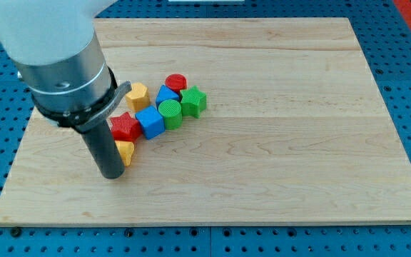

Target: Adjust the red star along with hexagon on top of the blue cube

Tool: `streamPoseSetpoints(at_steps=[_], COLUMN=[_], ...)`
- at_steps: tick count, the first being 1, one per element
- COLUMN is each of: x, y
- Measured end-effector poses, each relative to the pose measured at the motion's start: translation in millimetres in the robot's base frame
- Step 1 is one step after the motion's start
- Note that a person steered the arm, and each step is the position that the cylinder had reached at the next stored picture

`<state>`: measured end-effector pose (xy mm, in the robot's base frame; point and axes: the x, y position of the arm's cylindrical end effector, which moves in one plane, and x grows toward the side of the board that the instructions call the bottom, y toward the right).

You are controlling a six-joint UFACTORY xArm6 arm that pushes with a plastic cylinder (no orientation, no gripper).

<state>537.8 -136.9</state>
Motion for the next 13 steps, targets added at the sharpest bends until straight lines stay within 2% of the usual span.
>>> streamPoseSetpoints(at_steps=[4, 6, 7, 8, 9, 10, 13], x=[-33.6, -60.0, -14.7, 16.9, -19.3, -37.3, -52.3], y=[-45.0, -16.1, -16.1, 16.5, 38.0, 30.1, -16.0])
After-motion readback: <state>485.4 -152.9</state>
